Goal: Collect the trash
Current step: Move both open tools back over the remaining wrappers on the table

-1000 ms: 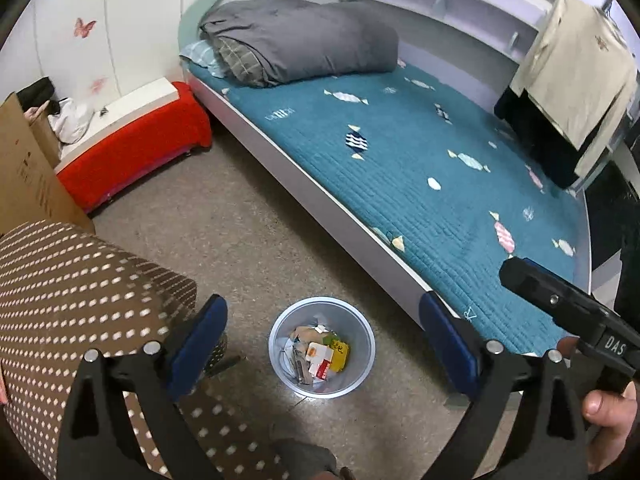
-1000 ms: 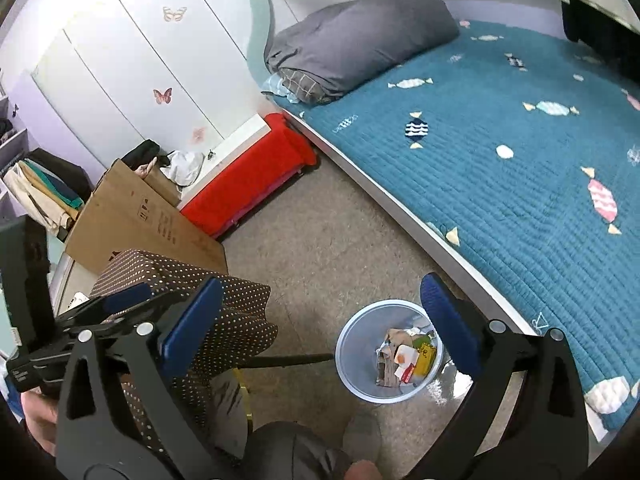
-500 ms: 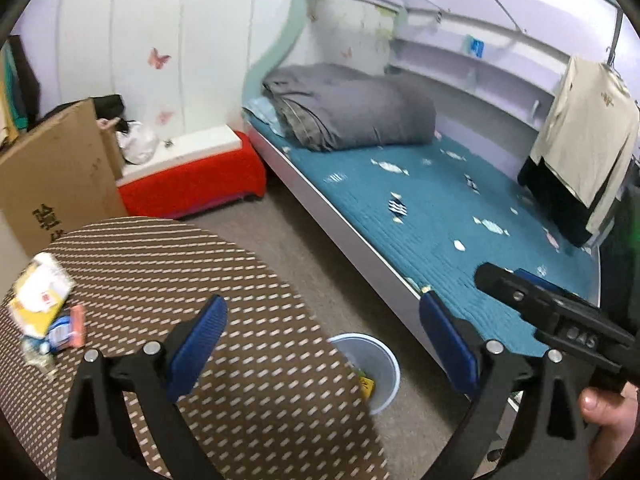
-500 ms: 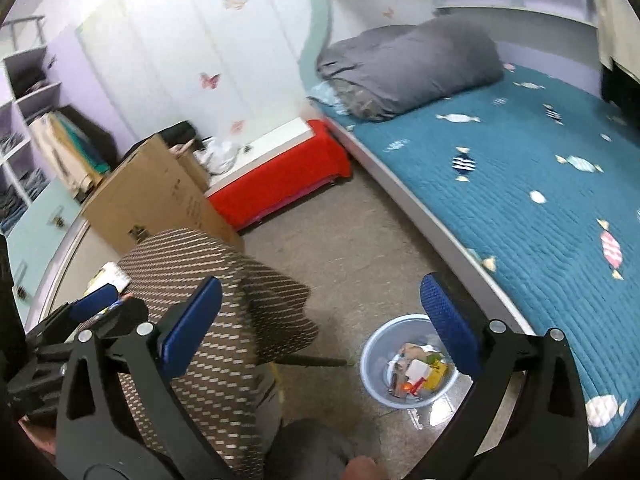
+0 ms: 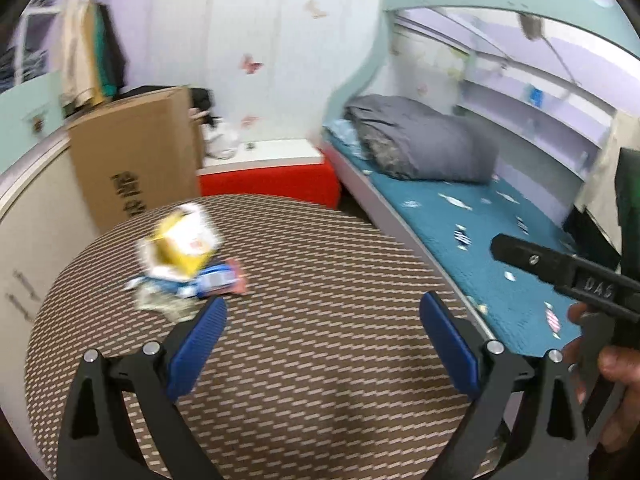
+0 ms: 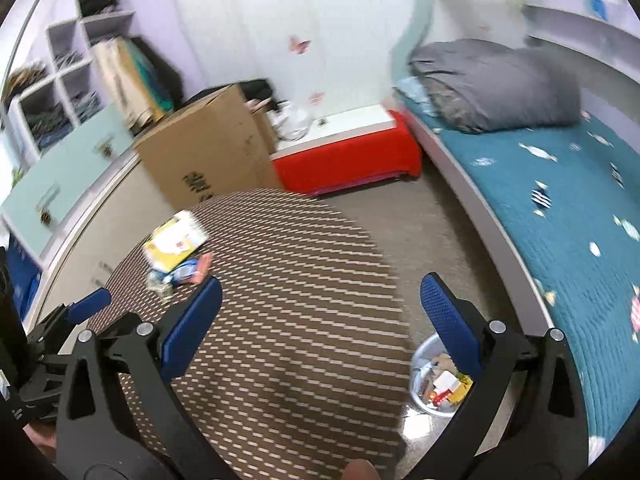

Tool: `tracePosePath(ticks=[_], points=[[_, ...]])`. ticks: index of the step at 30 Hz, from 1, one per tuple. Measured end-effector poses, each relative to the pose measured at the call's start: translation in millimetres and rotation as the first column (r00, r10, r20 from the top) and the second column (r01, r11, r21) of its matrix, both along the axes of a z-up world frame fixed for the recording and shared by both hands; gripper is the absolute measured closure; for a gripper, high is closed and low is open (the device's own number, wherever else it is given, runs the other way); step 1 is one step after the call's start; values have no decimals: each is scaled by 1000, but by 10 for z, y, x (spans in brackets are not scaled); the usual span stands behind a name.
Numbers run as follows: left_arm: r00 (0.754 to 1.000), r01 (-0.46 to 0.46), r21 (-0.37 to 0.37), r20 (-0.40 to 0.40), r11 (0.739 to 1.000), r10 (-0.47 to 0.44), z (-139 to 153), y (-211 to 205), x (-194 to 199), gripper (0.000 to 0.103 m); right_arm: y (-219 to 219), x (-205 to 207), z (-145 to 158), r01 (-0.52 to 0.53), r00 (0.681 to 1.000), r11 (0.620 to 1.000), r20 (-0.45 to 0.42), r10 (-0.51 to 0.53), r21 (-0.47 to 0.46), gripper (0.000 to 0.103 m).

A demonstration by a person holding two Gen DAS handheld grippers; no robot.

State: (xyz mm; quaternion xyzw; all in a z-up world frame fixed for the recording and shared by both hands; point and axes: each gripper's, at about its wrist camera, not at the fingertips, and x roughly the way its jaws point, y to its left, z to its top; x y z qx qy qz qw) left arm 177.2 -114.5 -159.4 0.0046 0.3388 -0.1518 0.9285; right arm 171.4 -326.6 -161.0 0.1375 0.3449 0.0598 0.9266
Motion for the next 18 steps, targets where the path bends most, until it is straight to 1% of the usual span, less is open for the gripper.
tracePosePath(ticks=[4,8,11,14,18], points=[[995,-97,-20,-26,995,96,-81,514,21,8,567,236,2,-97,995,995,-17,96,-32,6],[977,-206,-35,-57,978,203,-187,1022,36,8,1080,514,-35,-168,985,984,-43,166,-60,6],[957,-284,-34,-70,958,281,-271,1383,42,8,1449,706,-126,-203,978,975,-61,198,-95,6],[934,-350,-42,-96,936,345,-380,1730,53,8,1824,911,-259,-249,967,962,-91,240,-108,6],[908,-408,-40,-118,912,401,-511,2029,63,8,2264,1139,-370,-277,958,954,-111,265,-117,6]])
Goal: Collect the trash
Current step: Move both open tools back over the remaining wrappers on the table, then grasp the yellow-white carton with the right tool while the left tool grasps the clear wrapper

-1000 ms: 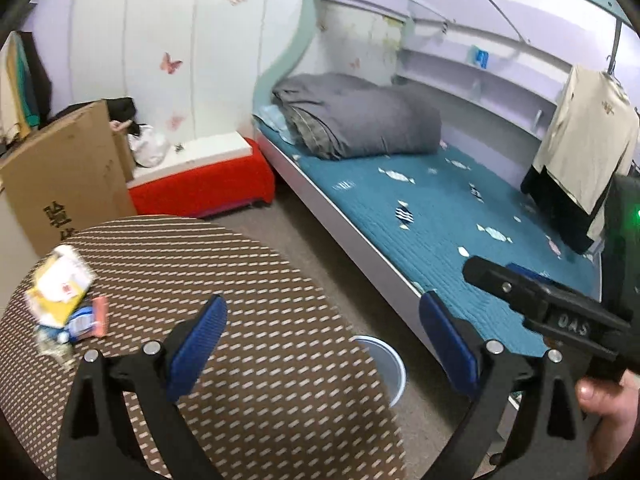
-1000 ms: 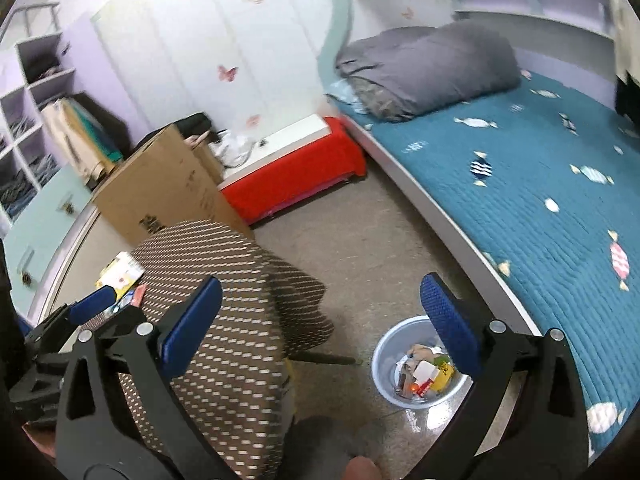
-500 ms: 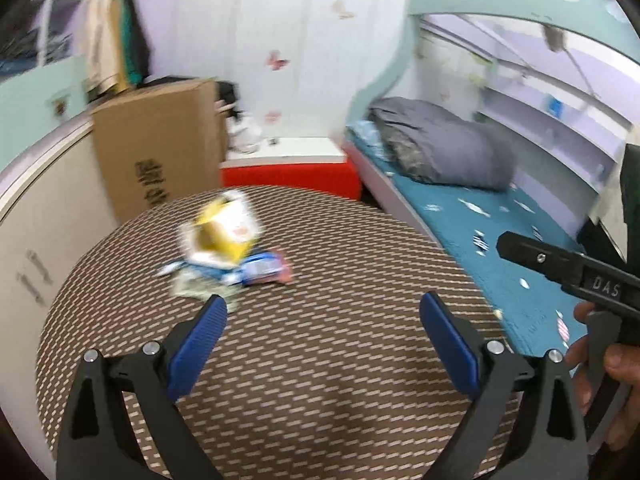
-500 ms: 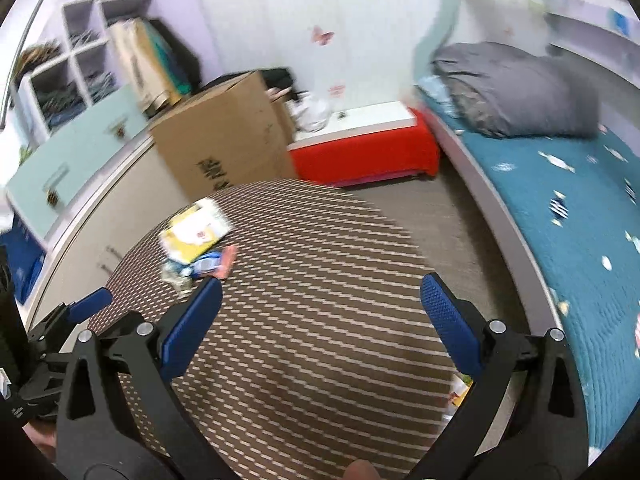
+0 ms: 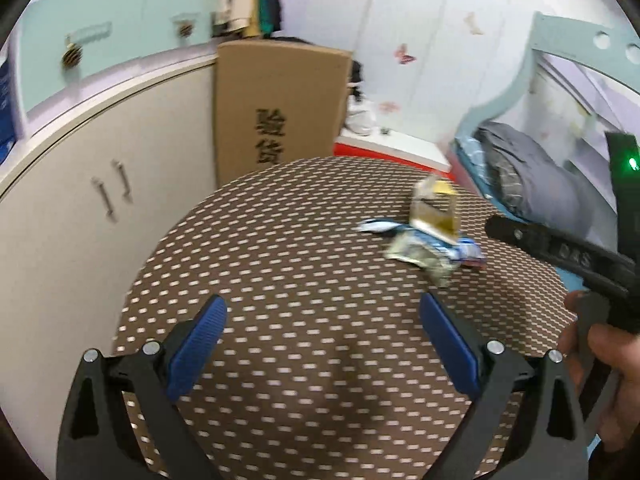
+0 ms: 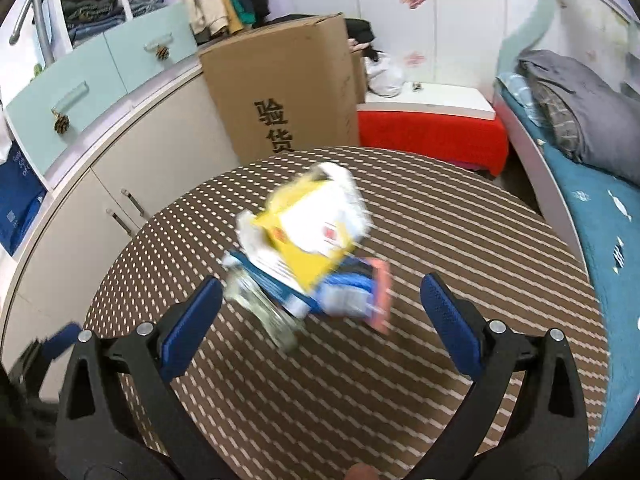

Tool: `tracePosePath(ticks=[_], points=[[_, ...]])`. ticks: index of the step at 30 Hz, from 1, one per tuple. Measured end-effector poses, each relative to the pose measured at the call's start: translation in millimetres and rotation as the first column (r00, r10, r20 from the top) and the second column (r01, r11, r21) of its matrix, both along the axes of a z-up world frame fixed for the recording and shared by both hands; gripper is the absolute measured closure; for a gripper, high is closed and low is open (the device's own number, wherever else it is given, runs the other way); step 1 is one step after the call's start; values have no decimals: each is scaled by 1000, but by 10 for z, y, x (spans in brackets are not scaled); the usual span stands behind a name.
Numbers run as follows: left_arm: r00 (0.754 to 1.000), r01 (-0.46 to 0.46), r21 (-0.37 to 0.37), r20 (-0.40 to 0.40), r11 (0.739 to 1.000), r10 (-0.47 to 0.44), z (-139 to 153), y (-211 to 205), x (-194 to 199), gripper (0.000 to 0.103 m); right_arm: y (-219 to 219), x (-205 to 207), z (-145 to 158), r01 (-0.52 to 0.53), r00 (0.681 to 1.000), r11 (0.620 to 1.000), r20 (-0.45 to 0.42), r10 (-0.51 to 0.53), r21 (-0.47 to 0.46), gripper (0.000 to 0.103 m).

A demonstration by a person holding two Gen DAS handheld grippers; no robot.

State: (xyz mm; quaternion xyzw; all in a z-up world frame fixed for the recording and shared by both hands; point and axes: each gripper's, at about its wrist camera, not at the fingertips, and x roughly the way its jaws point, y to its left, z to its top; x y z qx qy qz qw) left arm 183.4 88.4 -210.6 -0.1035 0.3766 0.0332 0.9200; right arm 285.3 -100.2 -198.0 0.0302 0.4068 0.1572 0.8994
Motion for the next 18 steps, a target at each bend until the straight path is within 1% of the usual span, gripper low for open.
tracePosePath(ticks=[3,5,8,9,10,12,15,16,18], points=[[999,-39,-16,-18,999,38,-98,197,29,8,279,184,-65,6,1000,999,0,-6,-34,6],[998,-51,-22,-26,998,50,-144,285,16,8,433,326,-149,32,999,996,-7,-33,-85,6],[998,-57,-18,-32,998,56,-184,333,26,8,535,494,-294,53,998,990,-35,-58,-131,7],[998,-57,-16,-32,998,56,-188,333,21,8,535,517,-330,55,997,989,-42,-62,-139,12],[998,-55,-16,-34,998,54,-197,334,39,8,516,527,-356,62,997,987,-44,-69,-150,32],[998,-50,-18,-35,999,49,-195,312,65,8,449,501,-351,65,997,986,-22,-69,-152,36],[999,-25,-6,-32,1000,25,-188,218,144,8,240,405,-287,45,999,996,-8,-46,-75,44],[999,-17,-3,-31,1000,16,-181,173,179,8,160,374,-257,42,999,998,-1,-42,-48,48],[1000,5,4,-27,1000,-5,-158,55,255,8,-35,296,-188,42,999,999,16,-42,-1,51]])
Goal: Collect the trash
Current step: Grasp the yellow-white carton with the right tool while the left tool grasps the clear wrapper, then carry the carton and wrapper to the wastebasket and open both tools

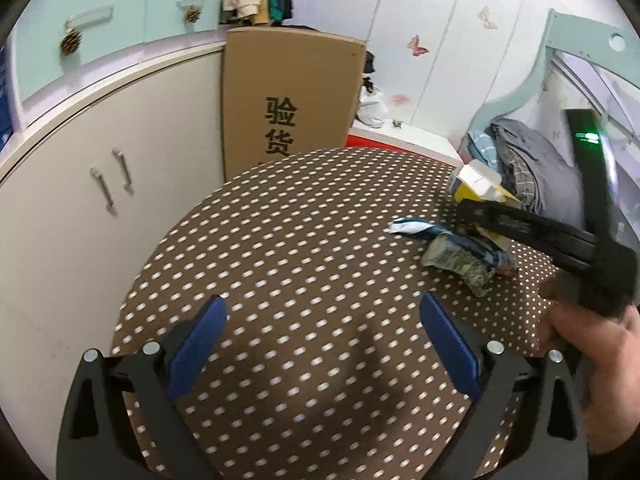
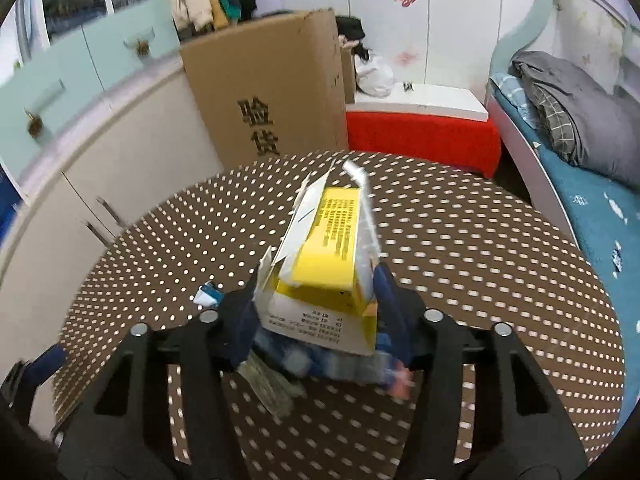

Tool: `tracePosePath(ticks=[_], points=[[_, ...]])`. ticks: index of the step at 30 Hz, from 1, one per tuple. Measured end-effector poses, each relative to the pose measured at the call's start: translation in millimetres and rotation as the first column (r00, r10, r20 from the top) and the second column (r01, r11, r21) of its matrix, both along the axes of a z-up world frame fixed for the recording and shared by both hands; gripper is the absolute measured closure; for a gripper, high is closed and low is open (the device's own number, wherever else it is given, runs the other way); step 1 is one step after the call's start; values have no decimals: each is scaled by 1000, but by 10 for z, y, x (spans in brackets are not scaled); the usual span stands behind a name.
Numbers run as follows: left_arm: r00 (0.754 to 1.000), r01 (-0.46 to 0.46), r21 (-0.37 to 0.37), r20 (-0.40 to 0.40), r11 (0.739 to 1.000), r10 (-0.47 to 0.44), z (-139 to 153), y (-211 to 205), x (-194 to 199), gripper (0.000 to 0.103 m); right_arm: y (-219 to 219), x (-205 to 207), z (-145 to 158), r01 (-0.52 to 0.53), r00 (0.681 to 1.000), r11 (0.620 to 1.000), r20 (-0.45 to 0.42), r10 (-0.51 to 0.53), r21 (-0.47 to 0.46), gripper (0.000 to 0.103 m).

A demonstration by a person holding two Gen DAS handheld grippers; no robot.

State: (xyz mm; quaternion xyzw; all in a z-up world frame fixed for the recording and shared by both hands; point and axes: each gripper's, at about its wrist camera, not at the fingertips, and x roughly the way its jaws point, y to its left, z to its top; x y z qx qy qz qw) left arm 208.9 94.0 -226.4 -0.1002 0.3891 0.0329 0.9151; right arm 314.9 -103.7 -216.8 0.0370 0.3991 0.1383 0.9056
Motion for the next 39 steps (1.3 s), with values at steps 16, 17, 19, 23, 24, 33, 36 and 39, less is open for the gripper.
tracePosePath(ticks=[16,17,19,23,24,33,36,39], points=[[979,180,107,-113,978,-168,-206,-1058,854,8,-1076,-648,227,59,998,984,21,-64,165,54],[977,194,111,-118,975,-181,-223,-1082,868,8,-1113,-684,241,63,997,984,26,-68,167,54],[968,231,90,-124,969,-219,-259,-1107,901,20,-1174,-735,258,68,997,983,30,-74,173,54],[959,272,75,-105,959,-264,-223,-1073,831,44,-1295,-835,287,79,995,979,37,-87,190,54],[957,280,60,-101,958,-273,-217,-1051,790,45,-1318,-857,285,81,995,978,38,-90,193,54],[956,290,-1,-58,957,-289,-133,-929,226,57,-1621,-1120,286,112,991,966,43,-125,233,54],[952,304,20,-48,952,-303,-141,-986,89,57,-1700,-1207,307,118,990,965,48,-133,234,54],[946,323,-1,-42,946,-323,-145,-1015,-55,59,-1770,-1294,332,119,989,964,55,-136,239,54]])
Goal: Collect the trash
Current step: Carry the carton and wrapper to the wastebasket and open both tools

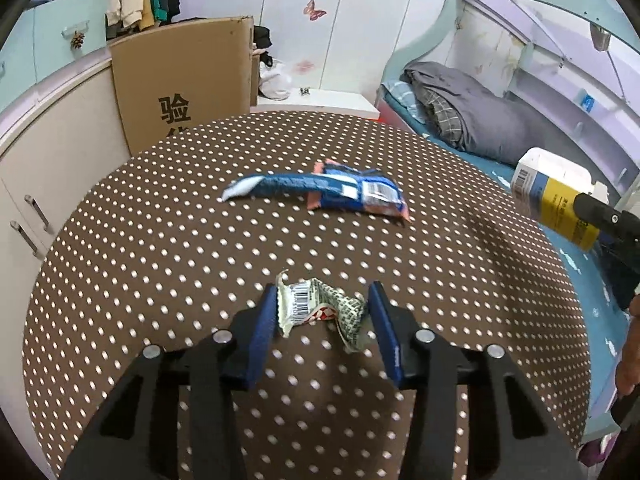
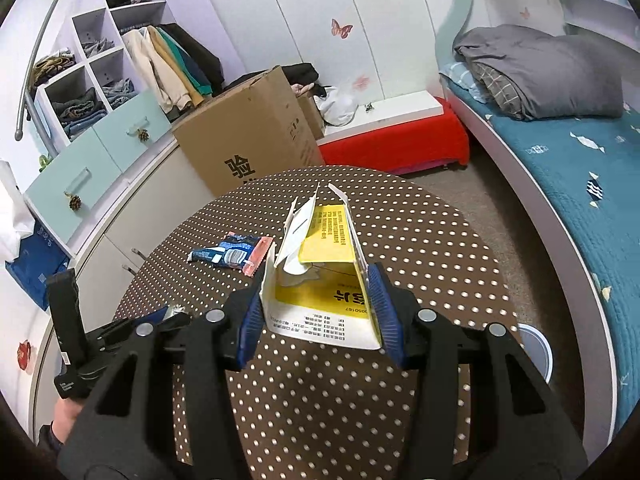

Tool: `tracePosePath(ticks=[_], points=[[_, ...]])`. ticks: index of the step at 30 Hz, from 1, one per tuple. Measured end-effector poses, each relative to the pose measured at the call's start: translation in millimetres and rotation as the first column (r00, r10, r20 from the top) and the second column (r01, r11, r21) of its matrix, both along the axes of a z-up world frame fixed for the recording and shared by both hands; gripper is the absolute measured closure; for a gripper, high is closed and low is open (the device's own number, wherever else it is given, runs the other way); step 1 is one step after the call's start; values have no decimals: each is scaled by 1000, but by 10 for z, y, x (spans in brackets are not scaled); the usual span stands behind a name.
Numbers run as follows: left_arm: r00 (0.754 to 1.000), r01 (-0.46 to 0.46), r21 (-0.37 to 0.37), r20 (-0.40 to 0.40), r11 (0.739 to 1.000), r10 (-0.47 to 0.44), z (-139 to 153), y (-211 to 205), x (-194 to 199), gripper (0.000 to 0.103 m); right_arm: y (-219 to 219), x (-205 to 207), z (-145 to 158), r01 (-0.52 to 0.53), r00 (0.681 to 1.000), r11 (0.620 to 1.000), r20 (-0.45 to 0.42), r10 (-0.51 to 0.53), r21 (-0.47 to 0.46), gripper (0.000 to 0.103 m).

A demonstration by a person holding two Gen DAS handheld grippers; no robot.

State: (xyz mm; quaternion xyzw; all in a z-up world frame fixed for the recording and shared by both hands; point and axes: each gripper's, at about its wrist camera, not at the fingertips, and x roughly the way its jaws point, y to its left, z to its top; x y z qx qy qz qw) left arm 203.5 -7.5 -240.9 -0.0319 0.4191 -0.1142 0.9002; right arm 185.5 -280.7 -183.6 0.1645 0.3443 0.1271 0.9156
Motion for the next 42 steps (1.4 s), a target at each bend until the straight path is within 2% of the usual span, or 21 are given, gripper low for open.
tracePosePath(ticks=[4,16,21,22,23,24,28,30,32,33,34,35,36,37,39,41,42], points=[[998,61,-26,14,998,-61,57,-98,-145,73,-132,-88,28,17,1000,1000,9,-17,12,54],[987,162,7,9,987,-163,-6,-481,-308,73,-523,-265,-39,79,997,997,-6,-79,18,54],[979,204,4,20,979,-204,20,-589,-334,81,-649,-300,-75,99,995,995,-11,-98,26,54],[977,210,2,26,978,-210,33,-618,-337,84,-681,-307,-75,104,995,994,-9,-104,27,54],[975,222,-2,34,975,-221,53,-658,-345,93,-727,-317,-66,113,994,993,-6,-113,27,54],[972,233,-5,39,972,-233,68,-686,-350,95,-764,-317,-63,117,993,993,-4,-117,28,54],[958,282,-5,54,959,-281,136,-898,-333,95,-977,-345,-42,155,988,988,1,-155,27,54],[955,290,22,52,957,-290,130,-987,-279,95,-1069,-360,-56,173,985,984,-4,-173,32,54],[960,271,39,58,962,-273,121,-1030,-245,90,-1140,-393,-76,185,983,982,-7,-184,30,54],[963,259,52,55,964,-262,114,-1051,-234,67,-1162,-406,-86,187,982,982,-9,-186,27,54],[966,246,71,61,967,-251,112,-1066,-228,31,-1178,-414,-104,189,982,982,-12,-188,26,54],[968,229,97,82,969,-237,112,-1085,-237,18,-1191,-417,-123,190,982,981,-16,-190,25,54],[966,230,110,91,967,-240,111,-1108,-239,18,-1209,-417,-139,192,981,981,-19,-191,24,54],[966,239,134,66,962,-249,57,-1163,-197,18,-1225,-414,-154,195,981,981,-23,-194,24,54],[971,229,155,35,961,-237,-18,-1220,-106,26,-1272,-412,-184,201,979,979,-29,-200,32,54],[969,247,148,-12,958,-248,-96,-1262,-36,71,-1310,-417,-198,206,978,978,-29,-205,33,54],[970,242,162,-9,957,-244,-96,-1286,-26,77,-1342,-418,-204,207,978,978,-29,-206,35,54]])
